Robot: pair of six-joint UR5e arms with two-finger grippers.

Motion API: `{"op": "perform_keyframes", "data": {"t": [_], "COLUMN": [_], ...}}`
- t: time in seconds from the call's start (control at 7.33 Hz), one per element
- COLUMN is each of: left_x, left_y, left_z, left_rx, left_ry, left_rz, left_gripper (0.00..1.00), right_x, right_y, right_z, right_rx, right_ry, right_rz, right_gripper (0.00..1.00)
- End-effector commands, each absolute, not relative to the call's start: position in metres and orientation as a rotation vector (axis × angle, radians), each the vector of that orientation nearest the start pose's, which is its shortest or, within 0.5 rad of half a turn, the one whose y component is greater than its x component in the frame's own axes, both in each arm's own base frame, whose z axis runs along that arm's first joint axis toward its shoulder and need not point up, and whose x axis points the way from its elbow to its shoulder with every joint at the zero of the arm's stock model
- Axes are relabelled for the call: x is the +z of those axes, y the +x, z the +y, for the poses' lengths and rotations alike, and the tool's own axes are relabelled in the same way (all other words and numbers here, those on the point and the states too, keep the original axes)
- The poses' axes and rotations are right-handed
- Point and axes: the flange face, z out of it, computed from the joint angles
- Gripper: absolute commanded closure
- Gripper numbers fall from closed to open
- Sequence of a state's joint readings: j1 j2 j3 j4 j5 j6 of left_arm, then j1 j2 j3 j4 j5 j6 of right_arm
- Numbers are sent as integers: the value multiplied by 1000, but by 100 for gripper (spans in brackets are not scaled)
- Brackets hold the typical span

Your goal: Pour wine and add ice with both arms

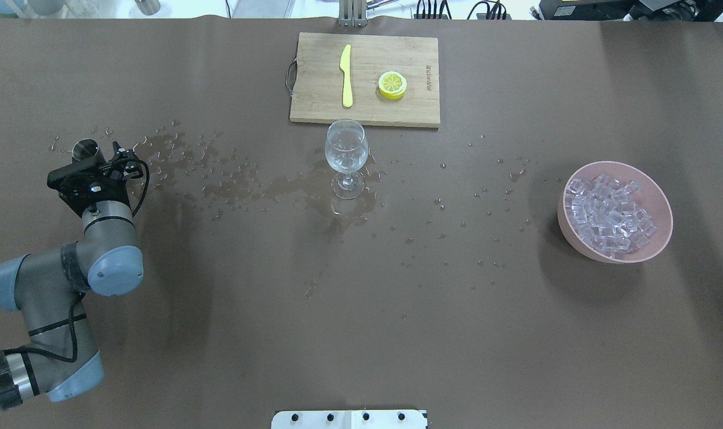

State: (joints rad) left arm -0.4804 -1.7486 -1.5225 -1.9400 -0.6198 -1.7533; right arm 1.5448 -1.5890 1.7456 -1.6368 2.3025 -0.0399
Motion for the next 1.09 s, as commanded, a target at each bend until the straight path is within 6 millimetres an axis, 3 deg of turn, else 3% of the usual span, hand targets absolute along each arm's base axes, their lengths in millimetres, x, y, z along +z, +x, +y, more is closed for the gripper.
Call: {"op": "perform_keyframes", "data": {"t": [0.0,0.41,0.68,0.96], "left_x": [539,551,551,550], "left_y": [415,417,417,417], "left_z": [-458,-459,-459,-459], "left_rx": [-836,-831,-836,-835], "left_ry": [1019,1017,1017,1017], "left_rz": [324,326,330,331], "left_gripper": [40,43,58,60], "right_x": [590,590,589,589], "right_y": [54,54,54,54], "right_z": [-489,-491,-492,-492], "right_rx": [-97,-97,-98,-98], "right_ry": [94,94,96,96], "right_rz": [-731,-731,-731,-731], "right_gripper": [0,0,0,0]}}
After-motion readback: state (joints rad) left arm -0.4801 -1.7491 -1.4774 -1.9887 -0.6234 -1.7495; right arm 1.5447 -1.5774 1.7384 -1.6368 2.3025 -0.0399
